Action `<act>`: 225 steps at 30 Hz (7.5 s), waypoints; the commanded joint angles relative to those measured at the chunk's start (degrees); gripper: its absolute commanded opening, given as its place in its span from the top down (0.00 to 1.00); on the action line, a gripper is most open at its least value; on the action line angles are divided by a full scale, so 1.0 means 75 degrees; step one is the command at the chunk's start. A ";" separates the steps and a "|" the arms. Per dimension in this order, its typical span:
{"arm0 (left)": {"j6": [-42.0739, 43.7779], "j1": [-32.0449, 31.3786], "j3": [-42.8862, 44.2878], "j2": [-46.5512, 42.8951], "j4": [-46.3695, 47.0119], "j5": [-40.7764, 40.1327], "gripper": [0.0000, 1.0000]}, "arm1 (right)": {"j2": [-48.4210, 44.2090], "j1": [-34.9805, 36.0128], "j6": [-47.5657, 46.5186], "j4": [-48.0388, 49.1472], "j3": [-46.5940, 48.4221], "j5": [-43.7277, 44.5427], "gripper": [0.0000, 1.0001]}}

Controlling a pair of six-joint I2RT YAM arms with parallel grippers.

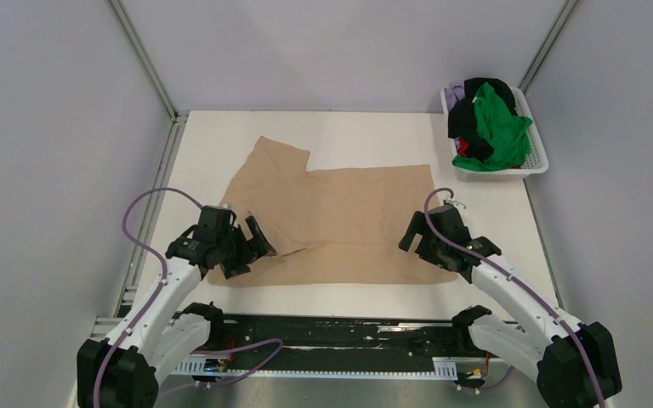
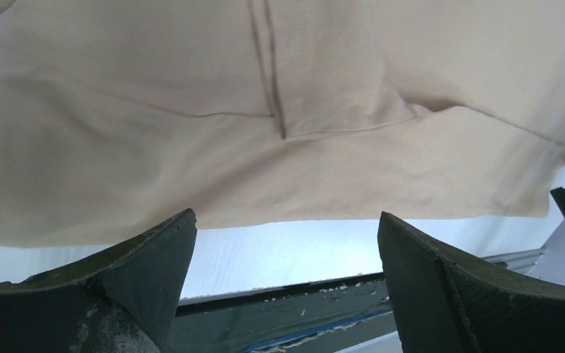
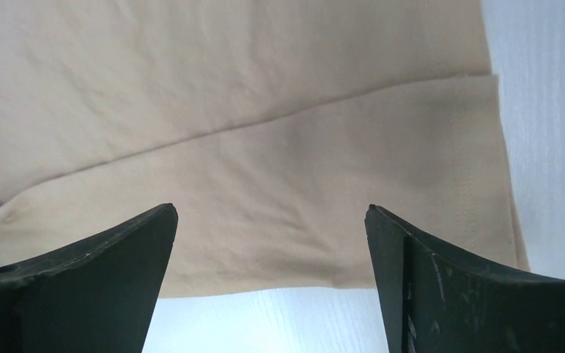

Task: Fold and stack the t-shirts
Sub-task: Fold the flattened tshirt in 1/3 of the way, then grab the side of the flattened tshirt furthest away from the robot with both arms

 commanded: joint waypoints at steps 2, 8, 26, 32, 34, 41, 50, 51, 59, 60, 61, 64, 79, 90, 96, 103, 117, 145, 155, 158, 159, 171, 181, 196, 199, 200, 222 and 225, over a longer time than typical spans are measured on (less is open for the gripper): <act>0.0251 -0.0296 0.0754 0.0476 0.0437 0.0242 0.00 | -0.0195 0.0010 -0.0258 0.0765 0.0342 0.0708 0.00; 0.0245 -0.0503 0.0774 0.1268 0.1235 0.0055 0.03 | 0.0000 0.0007 -0.0362 0.0957 0.0342 0.0765 0.00; 0.0538 -0.0871 0.1147 0.3606 0.2042 -0.0160 0.45 | -0.0259 -0.0017 -0.0394 0.1041 0.0001 0.1178 0.00; 0.0638 -0.0893 0.1409 0.3813 0.1916 -0.0388 0.51 | -0.0302 -0.0017 -0.0394 0.1031 -0.0041 0.1254 0.00; 0.0646 -0.0904 0.1475 0.3899 0.1898 -0.0344 0.51 | -0.0305 -0.0016 -0.0394 0.1031 -0.0041 0.1263 0.00; 0.0636 -0.1018 0.1568 0.4194 0.1925 -0.0379 0.53 | -0.0304 -0.0017 -0.0395 0.1040 -0.0041 0.1321 0.00; 0.0579 -0.1157 0.1720 0.4218 0.2032 -0.0375 0.79 | -0.0407 -0.0020 -0.0402 0.1031 -0.0053 0.1341 0.00; 0.0608 -0.1174 0.1762 0.4180 0.2026 -0.0389 0.84 | -0.0419 -0.0017 -0.0405 0.1034 -0.0063 0.1353 0.00; 0.1055 -0.1243 0.2534 0.4707 0.1829 -0.0554 1.00 | -0.0440 -0.0018 -0.0405 0.1032 -0.0041 0.1391 0.00; 0.1113 -0.1272 0.2681 0.4830 0.1849 -0.0561 1.00 | -0.0445 -0.0017 -0.0405 0.1034 -0.0041 0.1403 0.00; 0.1139 -0.1296 0.2758 0.4896 0.1872 -0.0574 1.00 | -0.0456 -0.0023 -0.0405 0.1029 -0.0041 0.1409 0.00; 0.1294 -0.1413 0.3179 0.5280 0.1975 -0.0569 1.00 | -0.0458 -0.0028 -0.0414 0.1028 -0.0030 0.1429 0.00; 0.2112 -0.1696 0.5450 0.6979 0.1705 -0.0357 0.13 | -0.0420 -0.0034 -0.0448 0.1040 0.0033 0.1515 0.00; 0.2373 -0.0883 0.7274 0.6948 0.1340 -0.1568 0.00 | 0.0614 -0.0029 -0.0163 0.1241 0.0866 0.2215 0.00; 0.3092 0.0221 0.9559 0.9094 0.1097 -0.0378 0.00 | 0.1446 -0.0040 -0.0487 0.1382 0.1369 0.2122 0.00; 0.3733 0.1014 1.2949 1.1701 0.0579 0.0328 0.00 | 0.2136 -0.0154 -0.0716 0.1418 0.1625 0.2047 0.00; 0.3717 0.1240 1.4565 1.3716 0.1208 -0.0136 0.00 | 0.2179 -0.0205 -0.1136 0.1416 0.1358 0.1948 0.00; 0.6253 0.0308 1.4883 1.3517 -0.0870 -0.2070 0.55 | 0.2120 -0.0204 -0.1138 0.1416 0.1318 0.1918 0.01; 0.6504 0.0308 1.4567 1.3177 -0.0418 -0.1676 1.00 | 0.1739 -0.0204 -0.1072 0.1211 0.1379 0.2074 0.02; 0.6541 0.0308 1.4227 1.2897 -0.0208 -0.1649 1.00 | 0.1748 -0.0204 -0.1060 0.1099 0.1749 0.2092 0.02; 0.6490 0.0308 1.4027 1.2731 -0.0090 -0.1441 1.00 | 0.1790 -0.0220 -0.1055 0.1081 0.1890 0.2155 0.02; 0.6374 0.0308 1.2501 1.1492 0.0845 -0.0341 1.00 | 0.4986 -0.1245 -0.1002 -0.0059 0.5871 0.1959 0.02; 0.6438 0.0308 1.1801 1.0955 0.1305 0.0765 1.00 | 0.9084 -0.1427 -0.1600 -0.1358 1.0173 0.2586 0.00; 0.7163 0.0308 1.0392 0.9820 0.1671 0.1790 1.00 | 1.0877 -0.1693 -0.1821 -0.1536 1.1406 0.2980 0.11; 0.7273 0.0308 0.9866 0.9428 0.1982 0.2209 1.00 | 1.0751 -0.1686 -0.1843 -0.1539 1.1167 0.2965 0.20; 0.7283 0.0314 0.9761 0.9345 0.2050 0.2262 1.00 | 1.0680 -0.1692 -0.1839 -0.1540 1.1057 0.2930 0.26; 0.7600 0.0298 0.8000 0.7752 0.2413 0.3137 1.00 | 0.9704 -0.1716 -0.1207 -0.1363 1.0021 0.3119 1.00; 0.7666 0.0297 0.7877 0.7618 0.2297 0.3159 1.00 | 0.9436 -0.1699 -0.1276 -0.1238 0.9883 0.3056 1.00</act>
